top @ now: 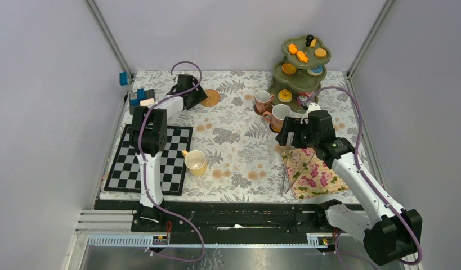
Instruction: Serve the afternoon tea
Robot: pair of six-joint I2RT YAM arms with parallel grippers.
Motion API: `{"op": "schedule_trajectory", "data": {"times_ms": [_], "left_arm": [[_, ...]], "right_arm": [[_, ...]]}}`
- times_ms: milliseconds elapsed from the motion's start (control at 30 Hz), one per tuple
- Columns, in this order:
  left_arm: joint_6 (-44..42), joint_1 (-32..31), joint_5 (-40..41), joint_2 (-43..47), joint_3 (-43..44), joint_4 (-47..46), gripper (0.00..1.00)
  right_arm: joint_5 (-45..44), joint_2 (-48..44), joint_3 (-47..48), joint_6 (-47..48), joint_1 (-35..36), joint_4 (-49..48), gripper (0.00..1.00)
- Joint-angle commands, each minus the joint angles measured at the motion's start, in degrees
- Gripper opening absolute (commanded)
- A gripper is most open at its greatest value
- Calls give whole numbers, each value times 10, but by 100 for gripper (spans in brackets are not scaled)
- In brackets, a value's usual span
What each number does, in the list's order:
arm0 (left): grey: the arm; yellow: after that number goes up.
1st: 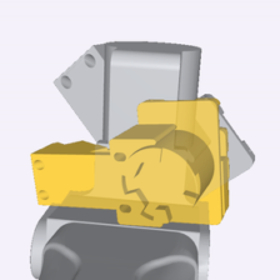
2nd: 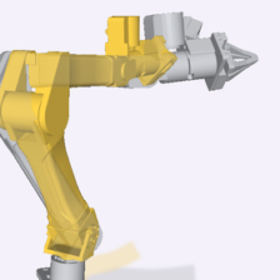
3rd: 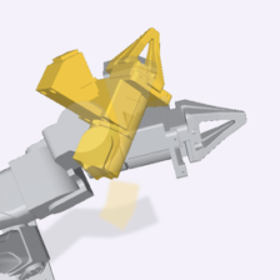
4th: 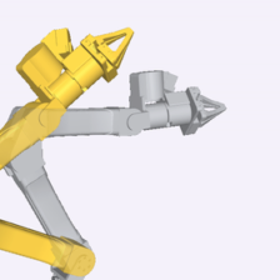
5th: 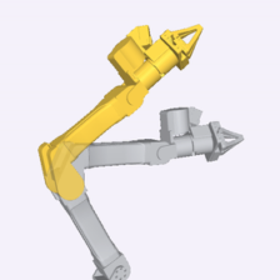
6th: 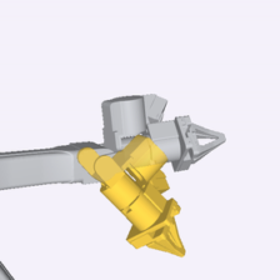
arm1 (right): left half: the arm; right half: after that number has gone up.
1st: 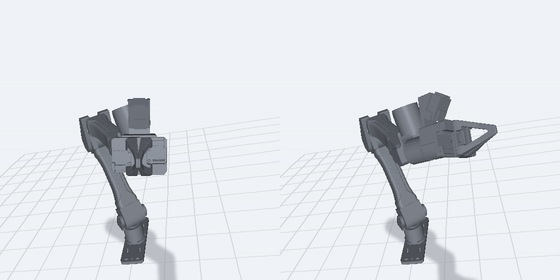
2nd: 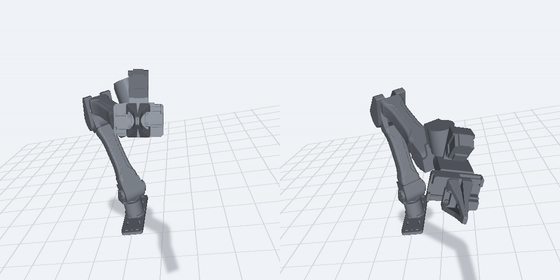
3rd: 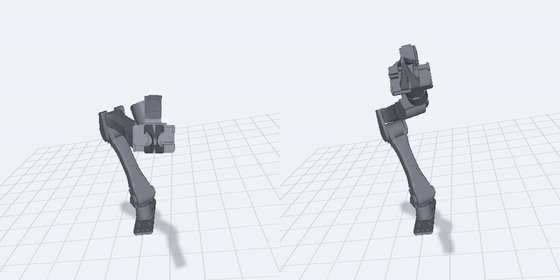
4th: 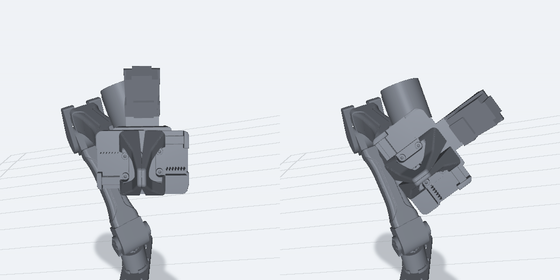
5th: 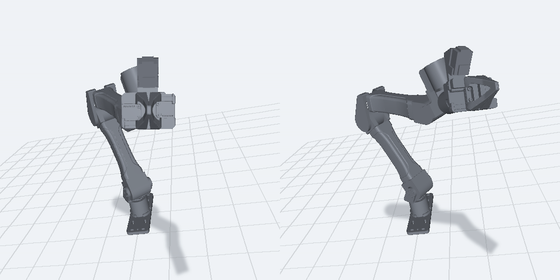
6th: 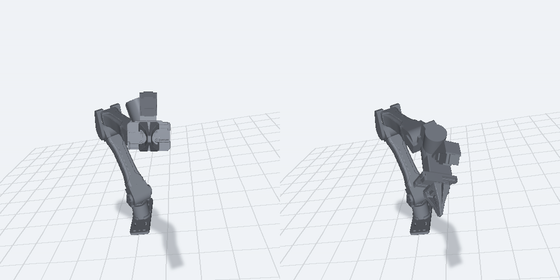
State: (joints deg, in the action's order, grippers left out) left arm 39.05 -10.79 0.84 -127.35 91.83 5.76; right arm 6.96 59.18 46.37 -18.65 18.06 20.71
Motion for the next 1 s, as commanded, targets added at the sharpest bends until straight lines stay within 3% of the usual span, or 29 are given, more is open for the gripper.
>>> {"op": "schedule_trajectory", "data": {"times_ms": [0,33,133,267,500,600,800,967], "left_arm": [[11,25,44,-3,0,-36,79],[11,27,47,-8,6,-40,85],[5,25,33,-49,48,-25,85],[26,16,-33,-94,84,-38,74],[55,-24,-76,-126,99,-70,59],[61,-45,-83,-124,88,-88,58],[102,-69,-115,-135,82,-116,59],[71,-71,-99,-100,83,-88,74]], "right_arm": [[-10,-5,8,7,2,-8,100],[-12,-7,7,6,2,-7,100],[-15,-5,6,4,2,-8,100],[-16,7,6,0,2,-10,100],[-3,10,0,-14,2,-22,100],[-5,9,-3,-16,2,-25,100],[-1,12,-7,-19,2,-28,100],[0,8,-14,-21,2,-30,100]]}}
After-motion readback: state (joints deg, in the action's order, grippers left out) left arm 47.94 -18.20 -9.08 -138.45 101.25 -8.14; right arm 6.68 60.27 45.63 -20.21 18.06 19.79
